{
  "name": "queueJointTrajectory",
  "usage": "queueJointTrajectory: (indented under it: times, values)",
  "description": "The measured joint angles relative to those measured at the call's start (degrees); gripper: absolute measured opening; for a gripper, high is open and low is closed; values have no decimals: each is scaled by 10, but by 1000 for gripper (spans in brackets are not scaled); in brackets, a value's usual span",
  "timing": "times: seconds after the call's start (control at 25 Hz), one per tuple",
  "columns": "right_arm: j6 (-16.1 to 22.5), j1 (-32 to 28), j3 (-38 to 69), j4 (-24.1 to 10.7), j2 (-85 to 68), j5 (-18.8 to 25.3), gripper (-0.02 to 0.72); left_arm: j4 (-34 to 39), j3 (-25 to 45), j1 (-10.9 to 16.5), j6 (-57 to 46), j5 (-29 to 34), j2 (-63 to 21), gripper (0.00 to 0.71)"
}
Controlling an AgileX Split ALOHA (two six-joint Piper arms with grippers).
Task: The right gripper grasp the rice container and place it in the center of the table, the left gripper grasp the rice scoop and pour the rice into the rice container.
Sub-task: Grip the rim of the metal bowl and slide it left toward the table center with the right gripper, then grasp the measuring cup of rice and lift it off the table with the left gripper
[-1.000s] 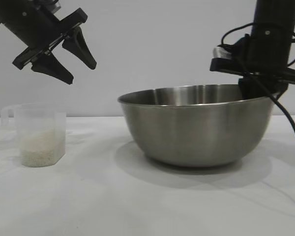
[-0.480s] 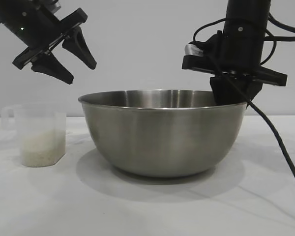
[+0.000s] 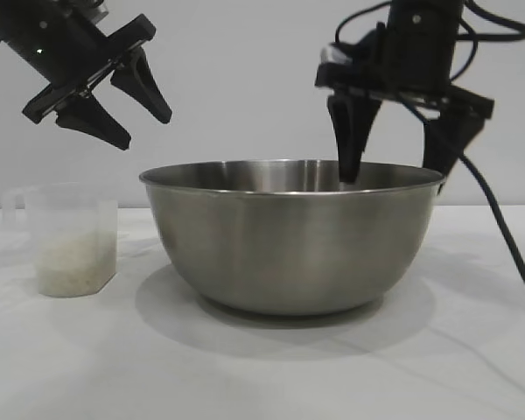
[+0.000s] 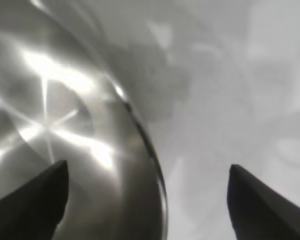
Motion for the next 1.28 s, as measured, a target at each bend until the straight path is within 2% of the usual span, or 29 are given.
queueJointTrajectory:
  times: [0.2, 0.36, 0.68, 1.0, 1.28]
  values:
    - [1, -10, -60, -41, -18, 6, 540, 0, 0, 0, 0, 0, 0, 443]
    - [1, -53, -70, -68, -38, 10, 540, 0, 0, 0, 0, 1, 0, 443]
    - [1, -151, -53, -64, -124, 15, 540, 0, 0, 0, 0, 2, 0, 443]
    - [1, -168, 75, -65, -308, 18, 540, 0, 0, 0, 0, 5, 0, 443]
    - [1, -168, 218, -73, -537, 24, 540, 0, 0, 0, 0, 10, 0, 443]
